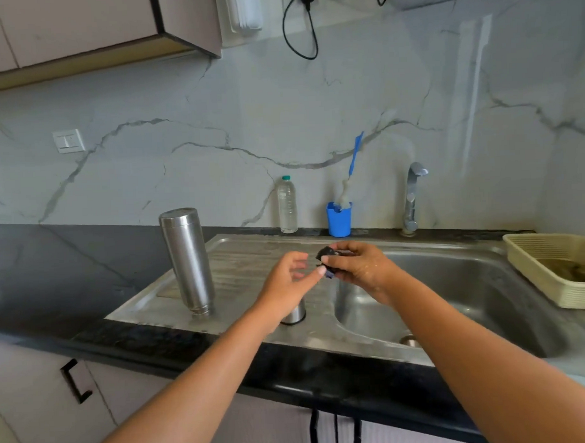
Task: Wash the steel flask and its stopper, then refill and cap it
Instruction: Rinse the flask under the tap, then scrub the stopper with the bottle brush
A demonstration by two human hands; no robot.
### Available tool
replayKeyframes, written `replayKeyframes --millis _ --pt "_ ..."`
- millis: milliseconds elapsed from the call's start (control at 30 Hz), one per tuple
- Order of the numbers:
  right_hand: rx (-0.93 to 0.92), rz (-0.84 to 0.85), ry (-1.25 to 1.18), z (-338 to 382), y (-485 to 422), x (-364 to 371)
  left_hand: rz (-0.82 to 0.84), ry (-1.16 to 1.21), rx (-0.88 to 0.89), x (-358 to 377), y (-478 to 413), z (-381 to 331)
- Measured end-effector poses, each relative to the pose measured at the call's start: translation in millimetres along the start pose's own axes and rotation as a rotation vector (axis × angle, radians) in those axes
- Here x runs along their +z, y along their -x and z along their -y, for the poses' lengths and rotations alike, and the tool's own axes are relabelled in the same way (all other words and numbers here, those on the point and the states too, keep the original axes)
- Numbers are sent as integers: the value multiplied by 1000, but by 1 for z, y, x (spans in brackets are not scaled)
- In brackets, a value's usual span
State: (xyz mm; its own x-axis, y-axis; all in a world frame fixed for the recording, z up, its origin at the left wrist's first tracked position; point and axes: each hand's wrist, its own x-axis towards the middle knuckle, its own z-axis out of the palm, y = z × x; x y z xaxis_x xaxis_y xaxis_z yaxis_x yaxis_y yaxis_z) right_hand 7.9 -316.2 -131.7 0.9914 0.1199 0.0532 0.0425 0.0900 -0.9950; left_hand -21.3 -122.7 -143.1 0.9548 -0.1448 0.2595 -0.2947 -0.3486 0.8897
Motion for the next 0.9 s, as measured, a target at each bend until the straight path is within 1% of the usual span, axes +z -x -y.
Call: replayKeyframes --millis 100,167,233,400,433,500,600,667,733,900 --pt "-46 -40 10 9 5 -28 130 211 -41 34 -27 -17" --pt "-71 -101 11 13 4 -44 169 346 -70 49 -44 -23" --pt "-100 -136 11 18 1 -60 202 425 -96 63 -60 -27" --pt "-136 -112 45 21 -25 -83 294 551 -138 83 -96 -28" --pt "-145 -119 43 20 -32 -85 283 591 -142 86 -104 -26" --pt "-161 -151 24 21 -47 -86 201 722 -154 90 -119 -23" --pt "-168 -263 48 20 -77 -91 -25 1008 -237 93 -144 -16" --pt "-150 -350 82 16 -100 -96 -141 1165 -309 93 -156 -7" --pt "-130 -416 91 10 -124 -100 -183 1241 -349 94 -160 2" --pt "-126 -518 131 4 -183 -105 -273 1320 -408 97 -166 13"
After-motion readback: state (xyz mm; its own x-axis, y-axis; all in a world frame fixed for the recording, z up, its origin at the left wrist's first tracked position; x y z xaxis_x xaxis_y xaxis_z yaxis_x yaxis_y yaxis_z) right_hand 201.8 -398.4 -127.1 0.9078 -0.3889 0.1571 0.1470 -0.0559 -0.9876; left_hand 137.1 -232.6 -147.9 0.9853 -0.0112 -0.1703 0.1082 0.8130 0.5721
